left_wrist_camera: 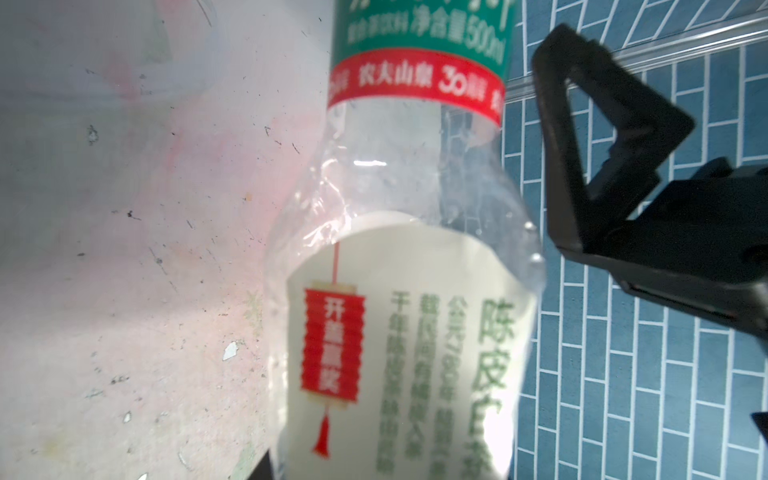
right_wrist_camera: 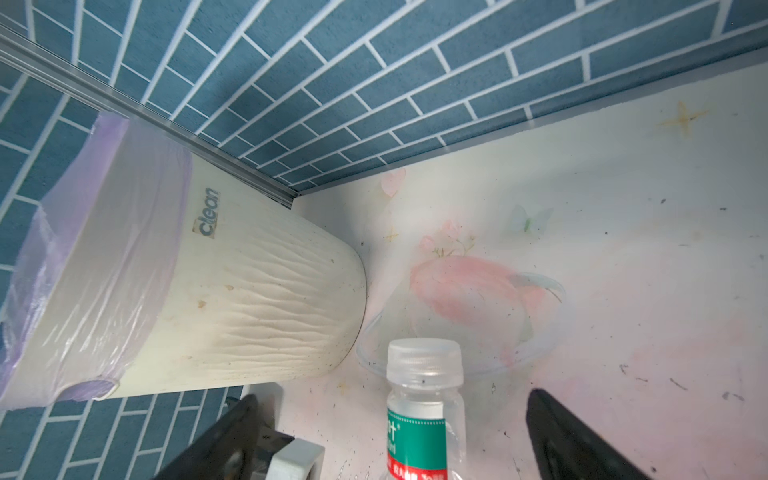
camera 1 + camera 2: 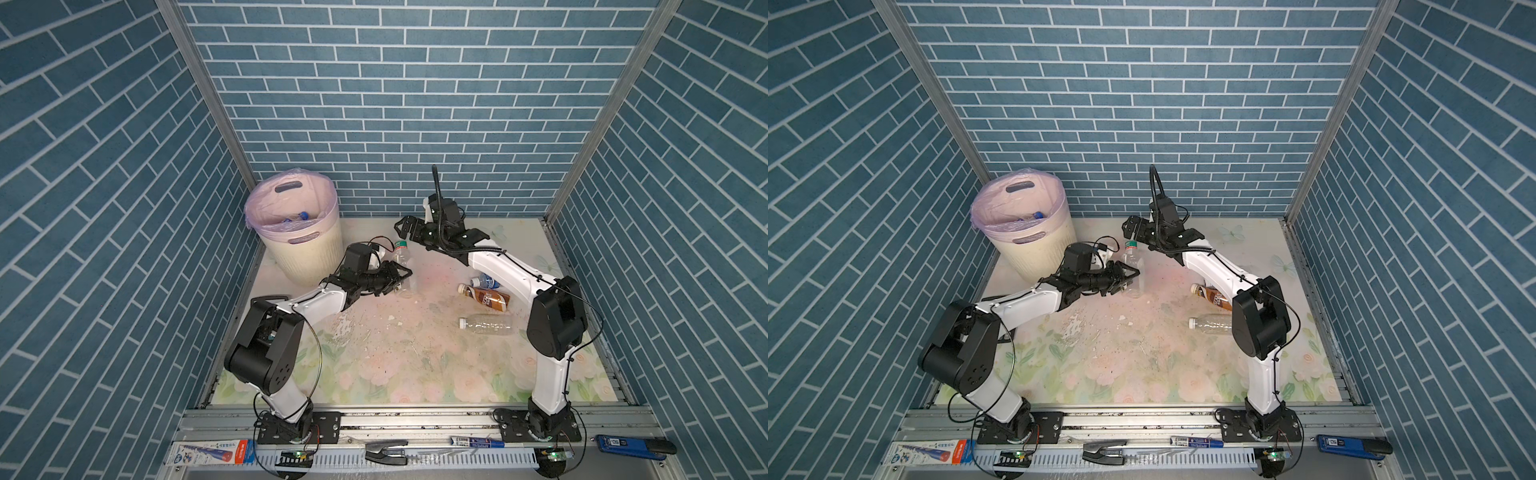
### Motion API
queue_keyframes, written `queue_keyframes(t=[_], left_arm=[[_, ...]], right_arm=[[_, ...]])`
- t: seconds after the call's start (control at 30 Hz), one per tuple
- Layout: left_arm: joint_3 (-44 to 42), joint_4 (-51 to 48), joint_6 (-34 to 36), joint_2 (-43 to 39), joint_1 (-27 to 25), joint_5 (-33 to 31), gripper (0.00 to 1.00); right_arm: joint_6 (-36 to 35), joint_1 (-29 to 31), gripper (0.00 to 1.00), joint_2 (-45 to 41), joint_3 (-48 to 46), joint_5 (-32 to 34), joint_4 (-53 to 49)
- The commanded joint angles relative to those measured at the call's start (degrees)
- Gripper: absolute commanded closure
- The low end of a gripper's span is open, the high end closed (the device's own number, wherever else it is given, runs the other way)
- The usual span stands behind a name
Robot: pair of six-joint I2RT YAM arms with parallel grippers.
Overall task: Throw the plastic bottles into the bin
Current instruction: 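Carry the tea bottle with left gripper over the bin while right releases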
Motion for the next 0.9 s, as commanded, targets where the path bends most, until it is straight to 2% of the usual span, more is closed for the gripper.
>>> queue_keyframes(t=[0.0,0.13,0.37,0.5,0.67,0.87], left_arm=[[2.95,-6.15,7.65,-1.7,0.38,-2.12,0.51],[3.92,-9.33,12.5,-3.27,0.36,-6.29,0.52],[5.93,-10.13,15.78,-6.52,0.2,-12.26,0.52],[8.38,-11.21,18.13,-8.38,0.05,-15.57,0.52],[12.78,-15.42,25.78,-12.51,0.03,-22.83,0.52],[20.2,-19.65,35.56,-15.79,0.73,-31.97,0.51]], right_arm=[[-4.28,-1.46,0.01,-4.39,3.59,-1.48,-4.94],[-7.17,-3.33,0.01,-6.92,0.98,-3.37,-4.39],[-14.52,-4.52,0.01,-12.13,-3.58,-7.17,-1.22],[-19.29,-4.53,0.01,-17.24,-9.49,-6.74,3.59],[-23.62,-4.45,0.01,-22.0,-13.42,-11.7,6.66],[-28.38,-3.52,0.01,-25.21,-13.65,-16.49,6.6]])
